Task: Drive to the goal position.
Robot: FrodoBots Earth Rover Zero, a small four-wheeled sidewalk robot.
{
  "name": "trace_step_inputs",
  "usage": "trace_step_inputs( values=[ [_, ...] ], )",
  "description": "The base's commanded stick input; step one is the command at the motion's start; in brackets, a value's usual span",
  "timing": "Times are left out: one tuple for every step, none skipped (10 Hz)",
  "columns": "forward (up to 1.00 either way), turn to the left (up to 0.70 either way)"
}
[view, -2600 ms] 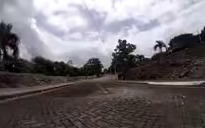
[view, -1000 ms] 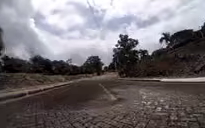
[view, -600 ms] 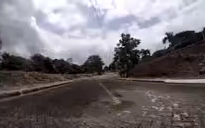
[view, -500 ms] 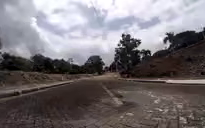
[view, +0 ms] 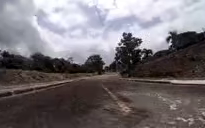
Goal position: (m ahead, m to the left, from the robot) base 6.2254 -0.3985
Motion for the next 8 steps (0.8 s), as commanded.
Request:
trace_step_inputs(
  values=[
    [0.85,0.0],
    [0.85,0.0],
    [0.85,0.0],
    [0.85,0.0],
    [0.85,0.0],
    [0.85,0.0],
    [0.85,0.0],
    [0.85,0.0]
  ],
)
